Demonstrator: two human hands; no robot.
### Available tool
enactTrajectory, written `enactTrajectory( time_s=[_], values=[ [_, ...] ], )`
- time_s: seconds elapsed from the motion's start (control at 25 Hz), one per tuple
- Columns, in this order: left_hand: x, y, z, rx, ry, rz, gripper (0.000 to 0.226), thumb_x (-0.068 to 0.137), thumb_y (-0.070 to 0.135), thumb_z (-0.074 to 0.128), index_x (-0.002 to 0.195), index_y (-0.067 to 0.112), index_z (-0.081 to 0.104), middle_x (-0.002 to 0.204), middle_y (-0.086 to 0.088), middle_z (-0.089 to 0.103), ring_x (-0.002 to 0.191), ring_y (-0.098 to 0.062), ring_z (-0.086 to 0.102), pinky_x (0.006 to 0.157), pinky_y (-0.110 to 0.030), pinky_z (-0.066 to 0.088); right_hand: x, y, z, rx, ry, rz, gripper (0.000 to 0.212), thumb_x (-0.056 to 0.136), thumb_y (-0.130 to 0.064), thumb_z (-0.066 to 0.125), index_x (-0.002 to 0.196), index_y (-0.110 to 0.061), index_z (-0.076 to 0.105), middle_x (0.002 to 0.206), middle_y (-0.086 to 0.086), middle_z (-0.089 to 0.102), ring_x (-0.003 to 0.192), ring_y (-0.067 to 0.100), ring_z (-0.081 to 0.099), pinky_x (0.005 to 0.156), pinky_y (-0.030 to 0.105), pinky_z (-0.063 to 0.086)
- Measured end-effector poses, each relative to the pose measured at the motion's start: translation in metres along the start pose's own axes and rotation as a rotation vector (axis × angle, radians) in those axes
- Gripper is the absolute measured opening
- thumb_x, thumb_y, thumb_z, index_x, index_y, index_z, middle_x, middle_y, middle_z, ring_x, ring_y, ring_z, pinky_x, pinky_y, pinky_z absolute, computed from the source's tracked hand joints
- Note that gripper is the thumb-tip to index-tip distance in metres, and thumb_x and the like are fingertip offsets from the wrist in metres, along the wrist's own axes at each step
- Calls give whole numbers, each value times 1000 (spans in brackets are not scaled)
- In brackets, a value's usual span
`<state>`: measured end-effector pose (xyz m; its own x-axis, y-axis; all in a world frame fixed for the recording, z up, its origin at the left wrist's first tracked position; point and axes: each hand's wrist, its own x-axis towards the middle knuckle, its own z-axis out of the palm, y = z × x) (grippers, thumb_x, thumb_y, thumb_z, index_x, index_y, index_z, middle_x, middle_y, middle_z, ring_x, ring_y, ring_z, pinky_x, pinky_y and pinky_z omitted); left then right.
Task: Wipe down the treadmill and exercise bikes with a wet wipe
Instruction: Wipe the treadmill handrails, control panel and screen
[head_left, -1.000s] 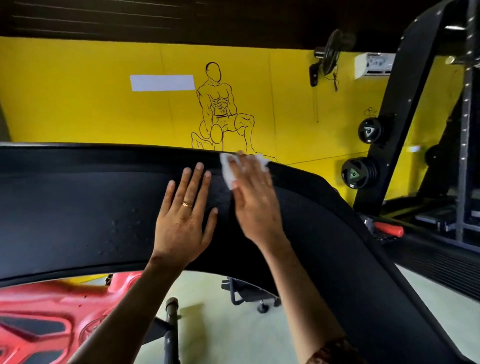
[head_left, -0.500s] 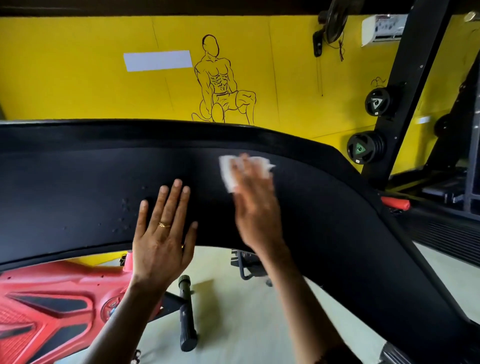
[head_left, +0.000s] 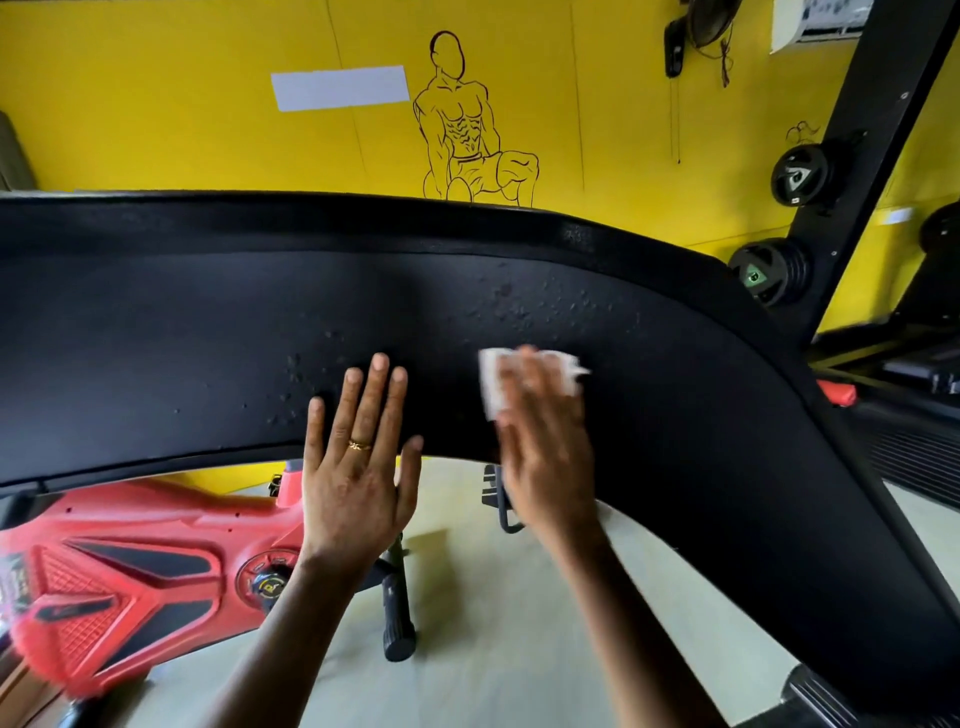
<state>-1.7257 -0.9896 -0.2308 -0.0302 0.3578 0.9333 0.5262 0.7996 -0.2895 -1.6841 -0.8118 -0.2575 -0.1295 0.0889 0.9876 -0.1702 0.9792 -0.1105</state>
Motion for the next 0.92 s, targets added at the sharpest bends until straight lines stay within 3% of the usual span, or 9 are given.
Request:
enactTrajectory(
  time_s=[0.16,0.24,0.32,0.44,0.52,0.68,0.72,0.84,0.92],
  values=[
    [-1,6,2,12,1,-44,55,98,32,30,148,9,23,159,2,1,146,-17,7,118,-39,3,-32,27,1,77,265,581,45,100,-16,33,140,5,38,151,19,25,143,35,20,111,58,22],
    [-2,8,5,15,4,-66,56,97,32,30,148,9,23,159,3,0,146,-16,6,118,-38,2,-30,-12,14,118,207,492,45,101,-19,32,140,3,37,151,19,26,143,34,19,114,55,20],
    [-2,9,7,18,11,-65,56,97,31,31,147,8,24,159,3,0,146,-15,5,118,-38,3,-25,-51,18,170,44,247,45,100,-21,33,142,-7,37,151,12,29,144,28,19,117,47,16],
    [-1,11,7,17,24,-80,55,96,29,34,146,6,27,159,-3,6,146,-16,5,118,-38,4,-22,-39,5,158,-76,34,43,99,-21,37,142,-16,39,150,2,33,144,20,22,116,42,19],
    [-2,17,6,-11,22,-101,56,96,28,36,145,4,28,154,-11,19,146,-17,4,118,-38,5,-47,1,-3,77,-36,90,42,98,-19,37,140,-13,41,149,5,36,142,23,27,114,48,25],
    [-7,35,8,-72,-14,-104,56,96,28,36,144,1,27,151,-16,23,146,-20,3,119,-37,6,-87,22,-4,107,124,536,45,102,-21,29,140,3,37,151,17,28,143,32,20,110,56,24],
    [-7,40,10,-80,-21,-95,57,96,27,37,144,0,26,152,-16,22,146,-19,3,119,-37,6,-82,8,-1,139,108,523,45,102,-20,30,140,2,38,151,18,29,143,32,20,112,54,23],
    [-2,57,17,-107,-23,-62,56,96,26,37,144,-1,28,152,-14,21,146,-19,5,118,-37,8,-64,-13,-1,168,-50,246,44,99,-18,34,142,-10,37,152,7,29,144,26,19,118,42,15],
    [1,77,24,-143,-35,6,54,96,24,37,143,0,32,152,-12,23,146,-18,7,118,-37,8,-75,12,-9,119,-51,265,45,99,-18,35,144,-14,34,152,2,27,145,21,19,118,39,15]
  ],
)
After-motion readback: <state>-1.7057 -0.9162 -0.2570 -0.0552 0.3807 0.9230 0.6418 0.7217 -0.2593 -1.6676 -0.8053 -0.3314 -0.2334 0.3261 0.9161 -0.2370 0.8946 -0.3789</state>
